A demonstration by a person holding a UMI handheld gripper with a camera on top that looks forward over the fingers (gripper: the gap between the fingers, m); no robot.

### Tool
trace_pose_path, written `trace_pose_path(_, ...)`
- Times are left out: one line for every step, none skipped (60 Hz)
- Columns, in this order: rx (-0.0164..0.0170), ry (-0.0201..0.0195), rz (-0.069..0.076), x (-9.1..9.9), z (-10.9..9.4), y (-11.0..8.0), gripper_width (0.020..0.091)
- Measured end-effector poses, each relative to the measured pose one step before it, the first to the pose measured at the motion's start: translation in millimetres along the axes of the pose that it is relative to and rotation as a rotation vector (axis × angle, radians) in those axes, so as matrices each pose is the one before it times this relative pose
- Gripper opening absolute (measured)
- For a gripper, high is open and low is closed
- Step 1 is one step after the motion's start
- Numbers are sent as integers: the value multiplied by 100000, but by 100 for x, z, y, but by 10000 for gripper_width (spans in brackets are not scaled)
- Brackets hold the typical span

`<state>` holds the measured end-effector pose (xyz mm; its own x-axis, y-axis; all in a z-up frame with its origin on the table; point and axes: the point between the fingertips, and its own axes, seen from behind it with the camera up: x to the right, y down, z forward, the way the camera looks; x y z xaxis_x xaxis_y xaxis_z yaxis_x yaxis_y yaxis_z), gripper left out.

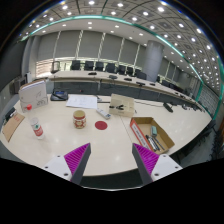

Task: Pour water

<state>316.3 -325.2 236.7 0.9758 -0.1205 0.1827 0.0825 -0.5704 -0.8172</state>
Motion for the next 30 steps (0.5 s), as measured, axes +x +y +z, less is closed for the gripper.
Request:
trace_pose_path(-32,-452,-386,-167,29,29,859)
trace_pose_path(-4,-434,-335,-230,34,40,858)
trace_pose_path(2,-423,-313,-307,47,43,857)
trace_pose_path(-55,-377,-291,-383,57,64,858)
trace_pose_path(-179,-338,-266,-517,68,127,857)
trace_pose_path(-230,-356,-243,-513,55,105,857)
trace_pose_path(-224,-359,-195,-559,50,82,858)
trace_pose_path(-188,-389,-103,-610,33,89,857)
trace_pose_path(-130,-639,5,-29,-51,68,857)
trace_pose_path(-213,-289,55,-1188,31,115,858)
trace_pose_path(-140,-560,106,-768,-24,104,856)
trace_pose_path(-27,-642,113,-792,-2,58,856)
trace_pose_path(7,-675,60,-833,18,54,856)
trace_pose_path(23,-682,37,-842,46,66,855)
trace_pose_path(-28,-708,-2,-853,31,56,855)
trace_pose_path(34,-780,-42,-923,30,59,857)
trace_pose_path(99,-844,-102,-922,48,48,856)
trace_pose_path(251,-871,-145,-1004,49,29,857)
trace_pose_path(379,-910,-168,-999,108,17,857)
trace_pose_path(405,-863,-156,-1002,129,34,856)
trace_pose_path(411,-844,-186,-1045,123,40,856)
trace_pose_path(244,-881,-174,-1073,175,67,857)
trace_pose_path(53,-868,-239,-1081,169,110,855)
trace_pose_path(-111,-912,-231,-1152,166,149,857)
trace_pose_path(-93,-998,-197,-1155,200,130,858)
trace_pose_path(13,-1157,-150,-1225,238,104,855)
trace_pose_path(125,-1293,-69,-1205,309,61,857)
trace_pose_path(318,-1444,55,-1291,324,50,860)
trace_pose_path(455,-1532,170,-1289,349,4,860)
trace_pose_path(397,-1560,229,-1292,376,32,857)
